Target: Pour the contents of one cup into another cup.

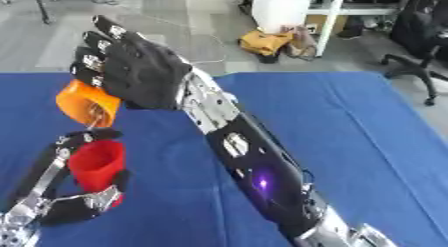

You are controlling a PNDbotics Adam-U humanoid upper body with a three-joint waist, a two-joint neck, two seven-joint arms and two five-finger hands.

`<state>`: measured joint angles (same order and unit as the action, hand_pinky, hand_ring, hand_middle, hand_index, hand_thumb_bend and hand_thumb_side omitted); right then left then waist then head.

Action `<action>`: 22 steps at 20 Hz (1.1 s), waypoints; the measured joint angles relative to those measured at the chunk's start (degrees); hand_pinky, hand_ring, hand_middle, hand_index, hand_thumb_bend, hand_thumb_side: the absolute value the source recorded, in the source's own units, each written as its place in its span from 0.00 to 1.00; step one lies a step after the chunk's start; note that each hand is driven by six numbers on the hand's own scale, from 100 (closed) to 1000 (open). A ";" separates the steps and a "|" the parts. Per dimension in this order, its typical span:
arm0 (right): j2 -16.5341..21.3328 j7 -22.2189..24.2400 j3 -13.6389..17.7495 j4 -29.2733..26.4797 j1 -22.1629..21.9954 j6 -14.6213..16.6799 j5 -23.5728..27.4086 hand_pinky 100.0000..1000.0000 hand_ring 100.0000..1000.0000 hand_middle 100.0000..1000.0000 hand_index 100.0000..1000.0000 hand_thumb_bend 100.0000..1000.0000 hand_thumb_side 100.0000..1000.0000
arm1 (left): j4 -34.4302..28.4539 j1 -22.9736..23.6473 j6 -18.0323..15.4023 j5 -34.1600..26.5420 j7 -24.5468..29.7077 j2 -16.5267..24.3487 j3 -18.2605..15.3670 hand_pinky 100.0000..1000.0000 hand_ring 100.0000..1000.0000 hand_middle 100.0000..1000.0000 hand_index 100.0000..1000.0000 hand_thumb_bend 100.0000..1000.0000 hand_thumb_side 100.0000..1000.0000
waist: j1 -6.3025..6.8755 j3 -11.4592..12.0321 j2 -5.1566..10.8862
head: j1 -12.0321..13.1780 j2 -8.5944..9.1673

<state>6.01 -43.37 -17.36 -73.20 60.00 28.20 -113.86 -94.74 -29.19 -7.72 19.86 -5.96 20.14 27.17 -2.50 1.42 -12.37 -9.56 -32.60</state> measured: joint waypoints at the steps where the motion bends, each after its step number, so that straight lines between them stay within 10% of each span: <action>1: 0.04 0.00 0.00 0.01 0.00 0.00 0.00 0.32 0.26 0.23 0.26 0.00 0.33 | 0.00 0.00 0.00 0.00 0.00 0.00 -0.02 0.00 0.30 0.39 0.79 0.00 0.32 | 0.00 -0.01 0.00 | -0.02 0.00; 22: 0.26 0.00 0.40 0.48 0.00 0.00 0.03 0.32 0.25 0.22 0.26 0.00 0.34 | 0.00 0.00 -0.02 0.14 -0.02 0.01 -0.25 0.00 0.30 0.39 0.79 0.00 0.31 | 0.24 -0.06 0.00 | -0.11 0.00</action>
<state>6.27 -43.37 -16.96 -72.73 60.00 28.20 -113.83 -94.74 -29.19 -7.74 20.00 -5.98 20.15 26.92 -2.26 1.35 -12.36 -9.67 -32.60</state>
